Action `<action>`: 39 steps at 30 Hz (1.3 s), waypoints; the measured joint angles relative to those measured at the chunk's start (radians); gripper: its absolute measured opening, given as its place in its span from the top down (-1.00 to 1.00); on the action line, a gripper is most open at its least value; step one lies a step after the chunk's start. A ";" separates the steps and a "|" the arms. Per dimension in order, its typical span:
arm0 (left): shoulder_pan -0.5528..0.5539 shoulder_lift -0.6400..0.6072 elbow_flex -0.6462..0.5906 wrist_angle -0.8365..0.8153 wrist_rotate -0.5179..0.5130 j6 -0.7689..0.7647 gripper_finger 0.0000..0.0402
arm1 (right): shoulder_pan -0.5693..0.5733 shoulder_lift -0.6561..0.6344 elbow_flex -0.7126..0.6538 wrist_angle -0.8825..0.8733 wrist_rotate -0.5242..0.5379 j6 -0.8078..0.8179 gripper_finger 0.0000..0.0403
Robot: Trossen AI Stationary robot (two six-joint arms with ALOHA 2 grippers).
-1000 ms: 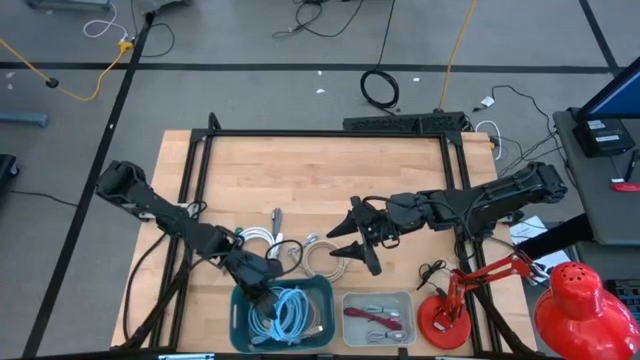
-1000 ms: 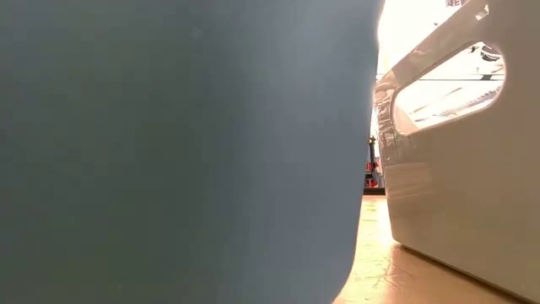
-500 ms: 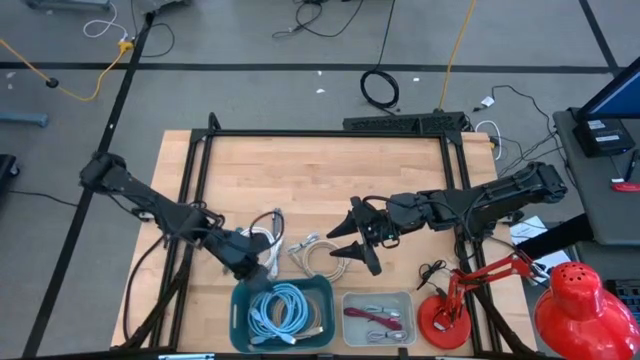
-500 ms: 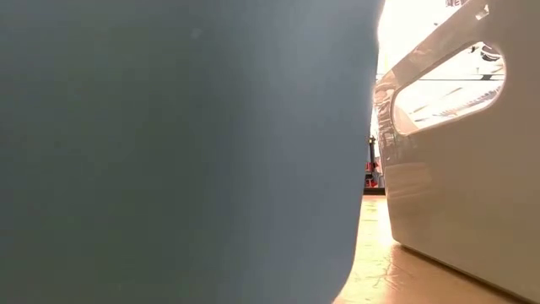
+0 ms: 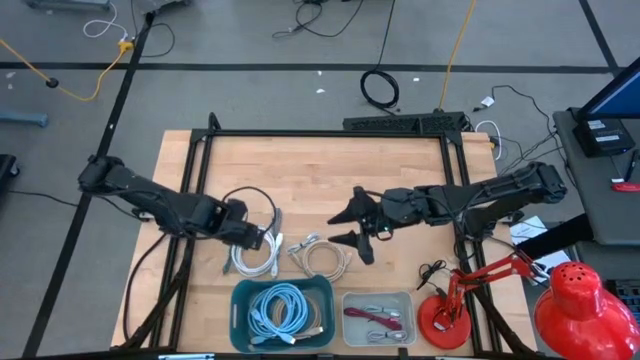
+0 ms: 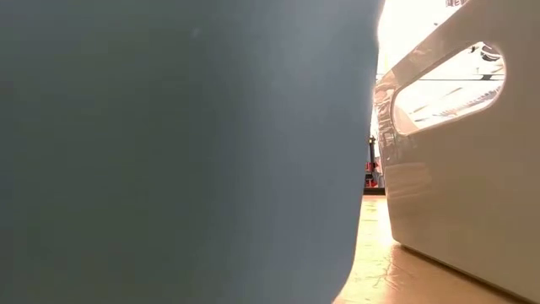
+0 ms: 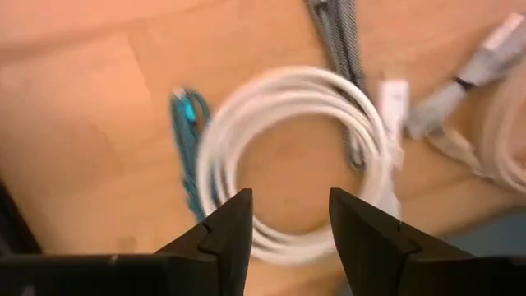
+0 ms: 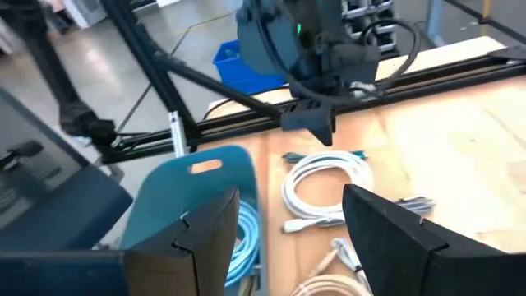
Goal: Pick & Place USB Port
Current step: Put the small dark blue charger cable into the grey bin
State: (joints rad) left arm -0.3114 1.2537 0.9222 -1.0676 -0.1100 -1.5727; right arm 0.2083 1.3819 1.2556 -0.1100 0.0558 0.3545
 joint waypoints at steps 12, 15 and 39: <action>0.074 0.056 0.001 0.080 -0.100 0.356 0.20 | -0.075 0.000 0.000 -0.063 -0.005 -0.083 -0.05; 0.111 0.056 0.001 0.021 -0.131 0.290 0.20 | -0.090 0.000 0.000 -0.068 -0.005 -0.091 -0.05; 0.256 0.056 -0.224 0.090 0.192 0.151 0.20 | -0.135 0.000 0.000 -0.113 -0.061 -0.105 -0.05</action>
State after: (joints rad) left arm -0.0553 1.3094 0.6984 -0.9775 0.0823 -1.4218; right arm 0.0738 1.3823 1.2556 -0.2230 -0.0048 0.2493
